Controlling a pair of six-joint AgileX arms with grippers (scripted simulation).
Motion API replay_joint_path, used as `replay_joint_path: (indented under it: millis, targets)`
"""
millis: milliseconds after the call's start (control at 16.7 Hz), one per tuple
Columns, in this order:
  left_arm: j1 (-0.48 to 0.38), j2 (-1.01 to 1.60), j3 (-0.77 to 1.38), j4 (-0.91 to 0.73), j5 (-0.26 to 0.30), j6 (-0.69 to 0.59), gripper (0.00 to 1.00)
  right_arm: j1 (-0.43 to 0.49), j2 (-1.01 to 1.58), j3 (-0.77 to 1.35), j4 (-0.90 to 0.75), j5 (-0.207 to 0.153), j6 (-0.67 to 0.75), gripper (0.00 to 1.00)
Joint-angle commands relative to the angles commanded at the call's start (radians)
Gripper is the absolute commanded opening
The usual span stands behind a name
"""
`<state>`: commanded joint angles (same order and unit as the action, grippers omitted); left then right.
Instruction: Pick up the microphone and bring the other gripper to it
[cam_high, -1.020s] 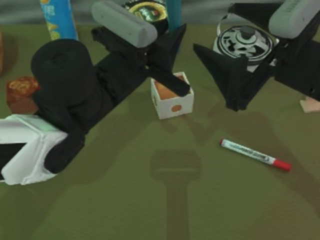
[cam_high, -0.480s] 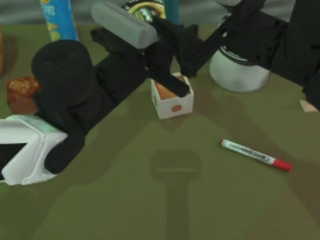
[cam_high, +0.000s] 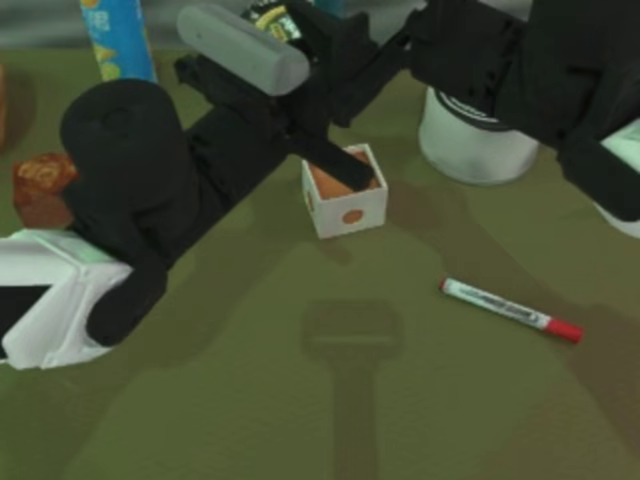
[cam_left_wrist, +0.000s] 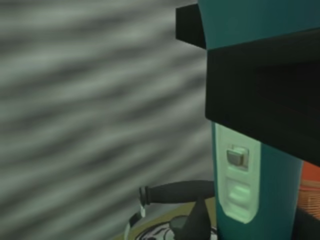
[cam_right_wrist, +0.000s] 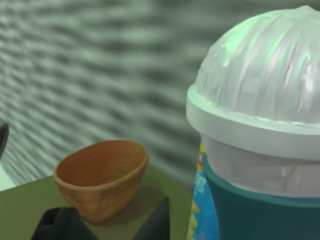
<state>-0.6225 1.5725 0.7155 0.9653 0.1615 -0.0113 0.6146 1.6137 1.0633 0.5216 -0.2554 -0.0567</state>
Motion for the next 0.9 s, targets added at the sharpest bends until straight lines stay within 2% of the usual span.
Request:
replay_joint_path:
  millis: [780,900]
  targets:
    - [0.0,0.0,0.0,0.0,0.0,0.0,0.0,0.0,0.0,0.0,0.0,0.0,0.0,0.02]
    - [0.0,0.0,0.0,0.0,0.0,0.0,0.0,0.0,0.0,0.0,0.0,0.0,0.0,0.0]
